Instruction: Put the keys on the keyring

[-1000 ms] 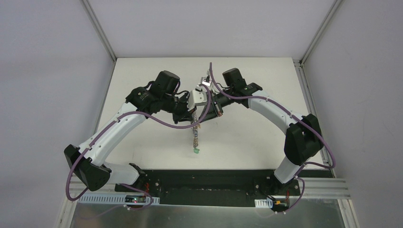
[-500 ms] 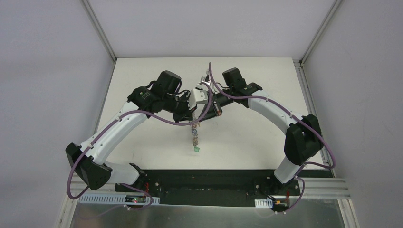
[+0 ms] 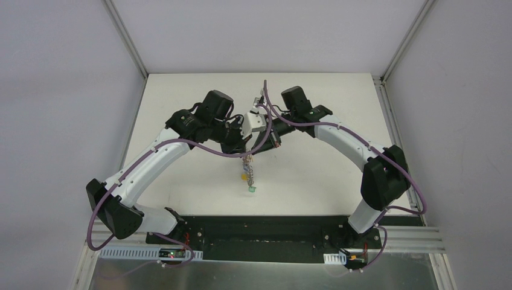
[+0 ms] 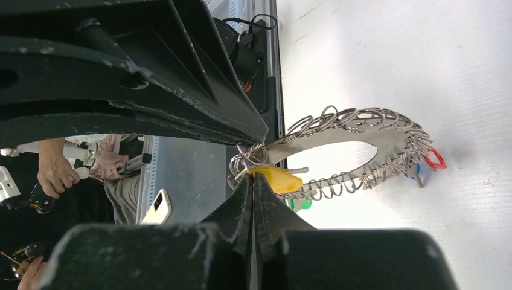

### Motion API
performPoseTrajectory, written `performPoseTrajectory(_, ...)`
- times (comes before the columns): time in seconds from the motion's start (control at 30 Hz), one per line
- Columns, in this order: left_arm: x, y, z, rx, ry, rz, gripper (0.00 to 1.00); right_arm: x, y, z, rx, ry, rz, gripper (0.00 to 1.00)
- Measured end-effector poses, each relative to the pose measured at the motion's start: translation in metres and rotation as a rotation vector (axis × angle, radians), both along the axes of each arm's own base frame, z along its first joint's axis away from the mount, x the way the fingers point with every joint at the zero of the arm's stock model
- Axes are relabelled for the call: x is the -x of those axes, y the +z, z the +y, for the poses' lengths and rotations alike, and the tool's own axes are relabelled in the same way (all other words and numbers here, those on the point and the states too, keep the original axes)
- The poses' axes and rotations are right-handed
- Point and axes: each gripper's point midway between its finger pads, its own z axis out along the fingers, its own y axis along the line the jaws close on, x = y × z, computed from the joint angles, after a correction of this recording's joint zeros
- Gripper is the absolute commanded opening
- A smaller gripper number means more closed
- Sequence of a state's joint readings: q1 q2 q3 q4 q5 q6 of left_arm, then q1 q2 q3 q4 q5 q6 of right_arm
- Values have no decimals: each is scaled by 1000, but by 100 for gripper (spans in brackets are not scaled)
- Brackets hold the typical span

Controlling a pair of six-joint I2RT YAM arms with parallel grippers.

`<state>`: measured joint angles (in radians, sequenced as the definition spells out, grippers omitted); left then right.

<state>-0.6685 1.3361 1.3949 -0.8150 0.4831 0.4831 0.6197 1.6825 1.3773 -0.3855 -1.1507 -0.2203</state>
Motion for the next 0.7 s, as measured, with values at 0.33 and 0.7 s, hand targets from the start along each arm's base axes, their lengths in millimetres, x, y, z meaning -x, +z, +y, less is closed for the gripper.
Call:
performPoseTrajectory(0.33, -3, -1, 3, -14, 15, -9, 0, -3, -10, 3, 28, -12, 21, 0)
performPoseTrajectory(0.7, -3, -1, 2, -13, 16, -11, 0, -2, -16, 5, 45, -13, 43, 0)
